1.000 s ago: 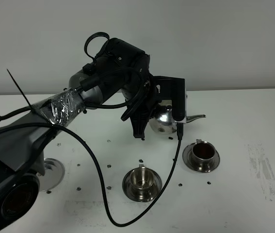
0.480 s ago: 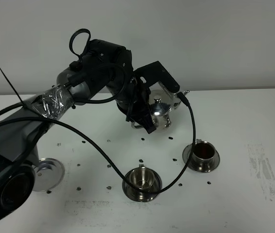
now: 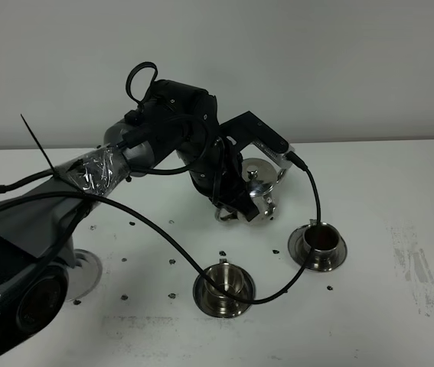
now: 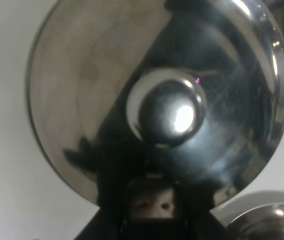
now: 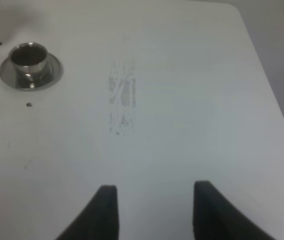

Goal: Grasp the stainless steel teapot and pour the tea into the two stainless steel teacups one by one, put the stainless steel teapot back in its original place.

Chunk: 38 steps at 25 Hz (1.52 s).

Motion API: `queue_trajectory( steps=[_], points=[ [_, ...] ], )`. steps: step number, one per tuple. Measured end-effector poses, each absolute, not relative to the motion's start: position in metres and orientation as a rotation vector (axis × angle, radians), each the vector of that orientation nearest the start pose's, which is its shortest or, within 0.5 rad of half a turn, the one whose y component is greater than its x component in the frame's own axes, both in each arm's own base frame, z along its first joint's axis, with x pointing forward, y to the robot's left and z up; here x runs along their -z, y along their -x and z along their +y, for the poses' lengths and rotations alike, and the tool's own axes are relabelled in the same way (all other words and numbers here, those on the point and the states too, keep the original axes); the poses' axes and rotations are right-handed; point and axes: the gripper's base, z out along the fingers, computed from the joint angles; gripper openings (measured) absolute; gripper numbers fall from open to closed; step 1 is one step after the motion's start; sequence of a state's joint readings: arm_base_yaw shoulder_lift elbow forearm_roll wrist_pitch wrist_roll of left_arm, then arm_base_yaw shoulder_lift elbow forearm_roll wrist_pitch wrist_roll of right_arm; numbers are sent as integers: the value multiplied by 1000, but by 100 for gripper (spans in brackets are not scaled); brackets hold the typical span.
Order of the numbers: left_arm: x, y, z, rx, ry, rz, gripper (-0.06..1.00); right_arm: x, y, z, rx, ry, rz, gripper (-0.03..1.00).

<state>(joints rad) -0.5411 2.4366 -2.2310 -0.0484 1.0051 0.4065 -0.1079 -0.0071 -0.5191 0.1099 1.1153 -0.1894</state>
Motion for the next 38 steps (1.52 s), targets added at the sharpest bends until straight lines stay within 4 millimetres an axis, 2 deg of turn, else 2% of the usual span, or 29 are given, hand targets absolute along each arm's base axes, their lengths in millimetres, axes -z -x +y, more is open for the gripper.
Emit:
queue_trajectory(
  steps=[6,11,21,24,28,32,38],
  points=[
    [-171,-450,-288,112,-1226,2415,20,-278,10,10,51,95,2066,34],
    [-159,-452,-290,95,-1223,2426,20,-278,10,10,51,95,2066,34],
    [-155,-453,-290,92,-1218,2419,20,-278,10,10,51,95,2066,34],
    [-165,-452,-287,48,-1264,2394,20,-278,10,10,51,95,2066,34],
    [-194,-447,-282,5,-1318,2354,20,-278,10,10,51,95,2066,34],
    [-213,-442,-279,2,-1324,2339,20,-278,10,10,51,95,2066,34],
    [-221,-424,-264,-13,-1344,2311,20,-278,10,10,51,95,2066,34]
  ],
)
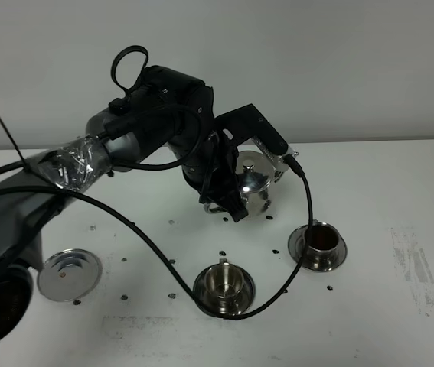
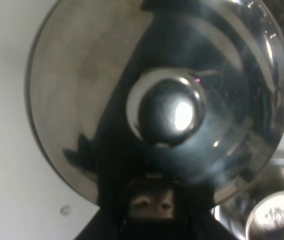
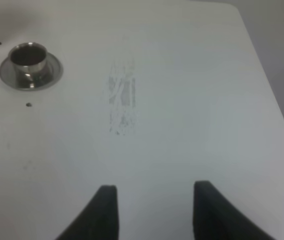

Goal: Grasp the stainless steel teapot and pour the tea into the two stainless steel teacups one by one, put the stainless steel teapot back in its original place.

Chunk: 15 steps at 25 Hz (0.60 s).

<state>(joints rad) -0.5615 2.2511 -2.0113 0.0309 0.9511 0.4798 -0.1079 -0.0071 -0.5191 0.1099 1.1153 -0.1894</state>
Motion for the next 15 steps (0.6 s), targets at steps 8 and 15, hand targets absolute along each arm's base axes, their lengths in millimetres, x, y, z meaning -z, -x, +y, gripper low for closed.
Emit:
queue_trajectory(
  steps=[8,15],
  points=[
    [-238,-376,-202,-88,-1333,2337,20,-278,10,10,51,95,2066,34],
    [-233,-351,-151,-260,-1560,2290,20,-278,10,10,51,95,2066,34]
  ],
)
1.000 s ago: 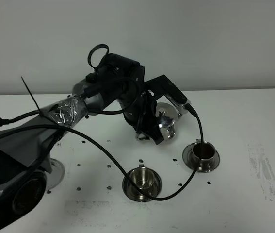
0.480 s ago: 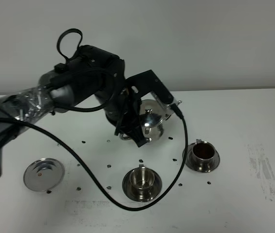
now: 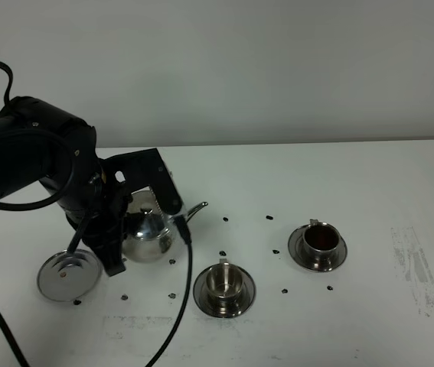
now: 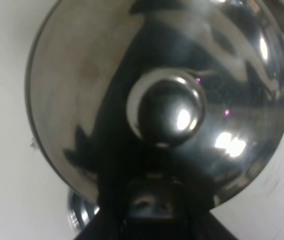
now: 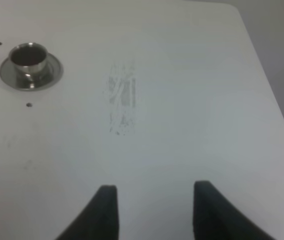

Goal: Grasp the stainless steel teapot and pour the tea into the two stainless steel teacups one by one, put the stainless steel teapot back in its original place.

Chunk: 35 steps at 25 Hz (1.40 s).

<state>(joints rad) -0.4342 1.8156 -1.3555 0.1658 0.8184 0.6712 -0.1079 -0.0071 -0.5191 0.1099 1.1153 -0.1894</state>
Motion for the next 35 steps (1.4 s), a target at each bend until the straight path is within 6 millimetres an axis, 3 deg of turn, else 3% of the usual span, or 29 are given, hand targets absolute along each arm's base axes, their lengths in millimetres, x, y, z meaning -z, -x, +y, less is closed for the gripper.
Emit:
queue_trajectory(
  steps=[6,10,20,27,35],
  points=[
    [-226,-351,-145,-356,-1921,2022,20,-278,10,10,51,95,2066,34],
    [-227,-355,-147,-409,-2063,1839,20,-278,10,10,51,95,2066,34],
    [-217,-363,-152,-487,-2160,1698,20,-278,10,10,51,95,2066,34],
    [-217,-372,-164,-470,-2239,1716,20,-278,10,10,51,95,2066,34],
    [-222,-367,-178,-545,-2382,1570,20,-278,10,10,51,95,2066,34]
  ],
)
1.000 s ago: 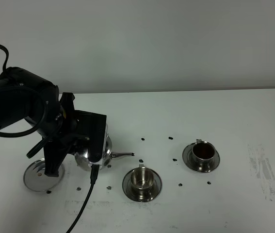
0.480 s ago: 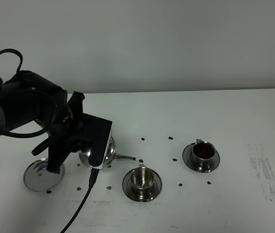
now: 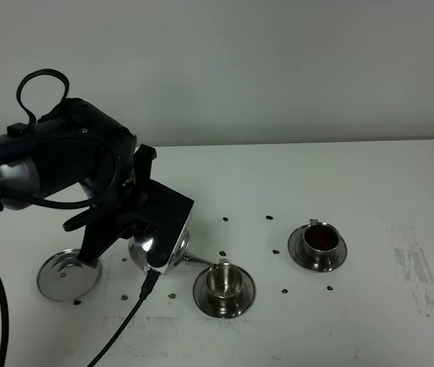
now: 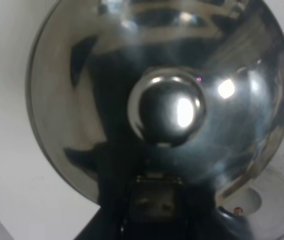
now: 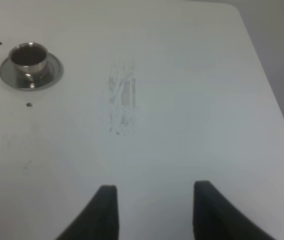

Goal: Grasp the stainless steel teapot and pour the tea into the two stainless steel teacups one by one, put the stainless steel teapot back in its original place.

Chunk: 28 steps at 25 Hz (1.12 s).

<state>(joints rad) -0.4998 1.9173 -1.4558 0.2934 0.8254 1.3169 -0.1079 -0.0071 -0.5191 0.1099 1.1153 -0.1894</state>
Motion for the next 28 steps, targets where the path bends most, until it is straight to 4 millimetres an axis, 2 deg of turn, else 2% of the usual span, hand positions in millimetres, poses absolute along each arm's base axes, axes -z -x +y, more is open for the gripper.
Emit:
queue_trajectory(
  steps=[11,15,20,28],
  points=[
    [-225,-368,-183,795,2808,-1649,20,-278,10,10,51,95,2066,34],
    [-218,-372,-185,817,2812,-1628,20,-278,10,10,51,95,2066,34],
    [-208,-378,-194,823,2816,-1588,20,-278,10,10,51,95,2066,34],
    [-212,-378,-207,917,2850,-1469,20,-278,10,10,51,95,2066,34]
  ],
)
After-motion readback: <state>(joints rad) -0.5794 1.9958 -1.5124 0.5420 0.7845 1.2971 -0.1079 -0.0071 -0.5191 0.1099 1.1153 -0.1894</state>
